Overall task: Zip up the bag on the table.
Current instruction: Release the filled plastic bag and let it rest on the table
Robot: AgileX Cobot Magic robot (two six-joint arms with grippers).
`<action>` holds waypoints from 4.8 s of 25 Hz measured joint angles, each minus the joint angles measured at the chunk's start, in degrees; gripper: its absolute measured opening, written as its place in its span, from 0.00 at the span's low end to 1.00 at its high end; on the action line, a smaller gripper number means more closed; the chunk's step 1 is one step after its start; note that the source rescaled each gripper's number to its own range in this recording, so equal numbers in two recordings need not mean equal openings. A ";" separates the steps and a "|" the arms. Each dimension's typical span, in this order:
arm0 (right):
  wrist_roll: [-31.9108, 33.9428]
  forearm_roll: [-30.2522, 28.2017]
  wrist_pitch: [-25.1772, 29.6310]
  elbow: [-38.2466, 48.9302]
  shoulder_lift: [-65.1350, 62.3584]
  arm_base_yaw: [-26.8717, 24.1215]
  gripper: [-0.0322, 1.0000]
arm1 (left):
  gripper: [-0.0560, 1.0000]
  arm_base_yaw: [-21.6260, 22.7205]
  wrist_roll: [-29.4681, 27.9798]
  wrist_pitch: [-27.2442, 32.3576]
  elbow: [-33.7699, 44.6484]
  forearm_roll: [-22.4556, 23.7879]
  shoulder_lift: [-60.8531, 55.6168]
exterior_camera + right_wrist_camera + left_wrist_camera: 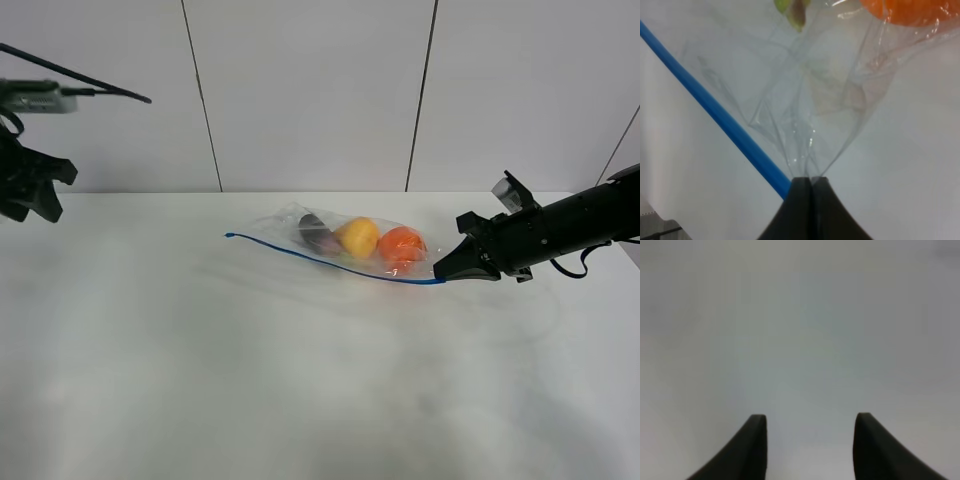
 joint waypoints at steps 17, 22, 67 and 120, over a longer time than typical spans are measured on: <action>0.18 0.00 -0.21 0.00 0.00 0.00 0.03 | 0.62 -7.02 0.33 -4.22 10.57 -5.91 -36.89; 0.18 0.00 -0.27 0.00 0.00 0.00 0.03 | 0.62 -7.61 0.39 0.59 14.95 -5.96 -43.62; 0.18 -0.73 -0.50 0.00 0.00 0.00 0.03 | 0.42 -7.61 1.98 11.23 42.74 -8.73 -90.42; 0.18 -0.72 -0.58 0.00 0.00 0.00 0.39 | 1.00 -7.61 -2.18 11.23 42.79 -6.02 -90.42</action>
